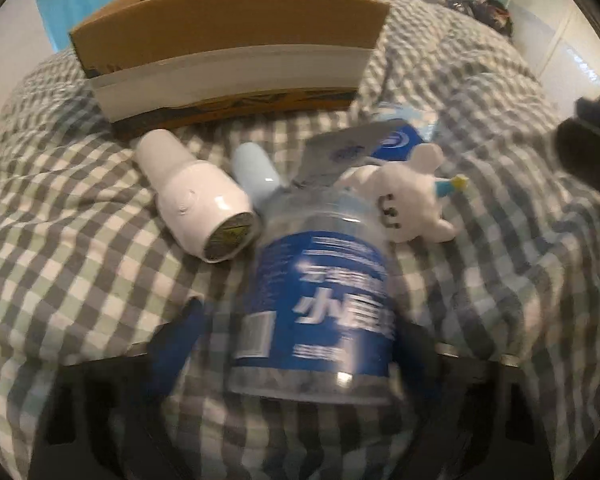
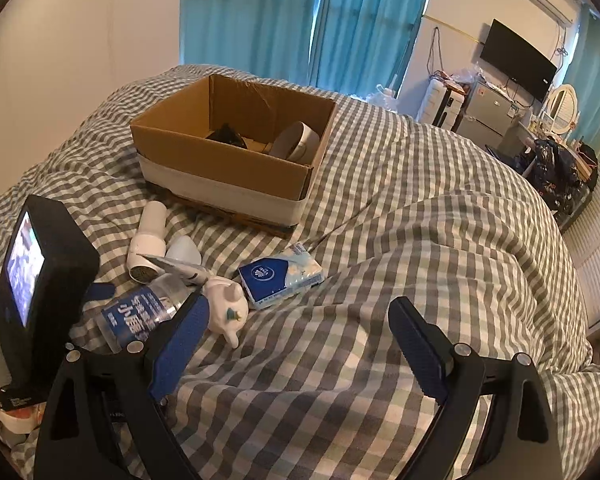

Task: Organize objects
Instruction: 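Grasp the clear floss jar with the left tool while the right tool grasps the white plush toy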

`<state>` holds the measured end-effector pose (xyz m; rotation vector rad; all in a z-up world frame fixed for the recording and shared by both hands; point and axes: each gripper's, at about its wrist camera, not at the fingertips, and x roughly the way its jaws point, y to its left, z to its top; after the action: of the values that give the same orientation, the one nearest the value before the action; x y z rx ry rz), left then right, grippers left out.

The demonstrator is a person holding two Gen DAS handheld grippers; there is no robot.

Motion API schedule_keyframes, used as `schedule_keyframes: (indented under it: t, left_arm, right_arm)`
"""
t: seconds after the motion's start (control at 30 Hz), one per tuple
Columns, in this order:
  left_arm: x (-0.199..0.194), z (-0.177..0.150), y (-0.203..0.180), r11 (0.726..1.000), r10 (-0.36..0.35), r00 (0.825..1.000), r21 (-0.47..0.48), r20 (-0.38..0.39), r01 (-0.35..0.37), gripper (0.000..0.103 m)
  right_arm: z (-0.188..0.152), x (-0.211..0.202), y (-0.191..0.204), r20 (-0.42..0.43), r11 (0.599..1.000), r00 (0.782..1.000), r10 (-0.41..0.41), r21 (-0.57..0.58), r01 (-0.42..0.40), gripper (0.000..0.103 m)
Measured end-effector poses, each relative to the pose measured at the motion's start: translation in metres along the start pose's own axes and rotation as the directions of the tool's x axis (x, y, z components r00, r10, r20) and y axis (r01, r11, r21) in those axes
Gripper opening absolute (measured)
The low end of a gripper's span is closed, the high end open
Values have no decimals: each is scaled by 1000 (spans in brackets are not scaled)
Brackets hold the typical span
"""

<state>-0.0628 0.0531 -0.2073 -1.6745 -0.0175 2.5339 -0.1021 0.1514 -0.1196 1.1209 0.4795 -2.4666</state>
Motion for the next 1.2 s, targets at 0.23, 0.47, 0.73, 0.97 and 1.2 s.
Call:
schedule_keyframes:
  t: [0.23, 0.47, 0.73, 0.97, 1.2]
  left_arm:
    - [-21, -3, 7, 999, -25, 1000, -20, 16, 25, 64]
    - [-65, 1, 27, 998, 4, 993, -61, 122, 4, 63]
    - [-85, 25, 48, 994, 65, 977, -103, 204, -44, 63]
    - [-81, 24, 63, 990, 92, 976, -119, 199, -69, 63]
    - [-72, 21, 70, 990, 85, 980, -129, 178, -62, 63]
  right_arm:
    - [-1, 4, 3, -29, 1000, 1000, -9, -8, 9, 91]
    - [4, 17, 4, -63, 1000, 998, 23, 9, -22, 91]
    - [6, 55, 28, -168, 996, 983, 76, -28, -81, 87]
    - [2, 96, 51, -286, 990, 954, 88, -83, -116, 65]
    - [-1, 94, 83, -290, 974, 957, 25, -208, -88, 47]
